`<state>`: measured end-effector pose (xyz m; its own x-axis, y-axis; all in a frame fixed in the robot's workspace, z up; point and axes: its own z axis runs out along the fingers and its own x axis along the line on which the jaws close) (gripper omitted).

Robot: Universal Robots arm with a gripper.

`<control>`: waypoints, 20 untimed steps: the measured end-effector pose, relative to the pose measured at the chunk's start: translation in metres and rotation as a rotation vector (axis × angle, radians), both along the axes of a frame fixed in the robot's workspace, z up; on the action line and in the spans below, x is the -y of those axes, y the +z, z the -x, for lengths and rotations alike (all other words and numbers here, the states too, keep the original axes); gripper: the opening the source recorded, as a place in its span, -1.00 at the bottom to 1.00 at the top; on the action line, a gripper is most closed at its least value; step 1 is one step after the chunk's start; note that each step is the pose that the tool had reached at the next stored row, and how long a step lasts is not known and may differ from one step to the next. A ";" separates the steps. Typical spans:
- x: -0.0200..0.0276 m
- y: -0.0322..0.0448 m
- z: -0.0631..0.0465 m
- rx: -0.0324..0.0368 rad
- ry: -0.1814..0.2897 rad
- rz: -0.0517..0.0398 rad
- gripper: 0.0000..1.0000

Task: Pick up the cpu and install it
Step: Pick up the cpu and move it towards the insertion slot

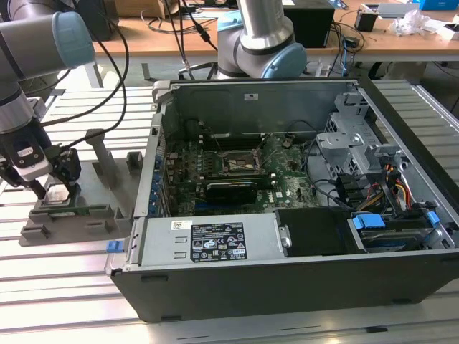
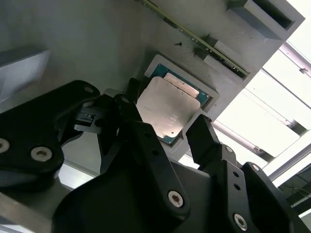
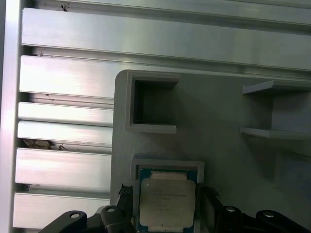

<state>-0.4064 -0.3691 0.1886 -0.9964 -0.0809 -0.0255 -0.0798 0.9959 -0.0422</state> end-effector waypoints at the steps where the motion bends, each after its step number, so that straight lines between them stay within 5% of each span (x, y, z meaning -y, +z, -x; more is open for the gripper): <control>1: 0.0000 0.0000 0.000 0.0000 0.000 -0.0001 0.33; 5: 0.0000 -0.0001 0.000 -0.0001 0.000 0.0000 0.09; 15: -0.0001 0.0005 0.000 0.0006 0.000 -0.0003 0.09; 20: 0.0000 0.0142 0.000 0.0001 0.000 0.0000 0.09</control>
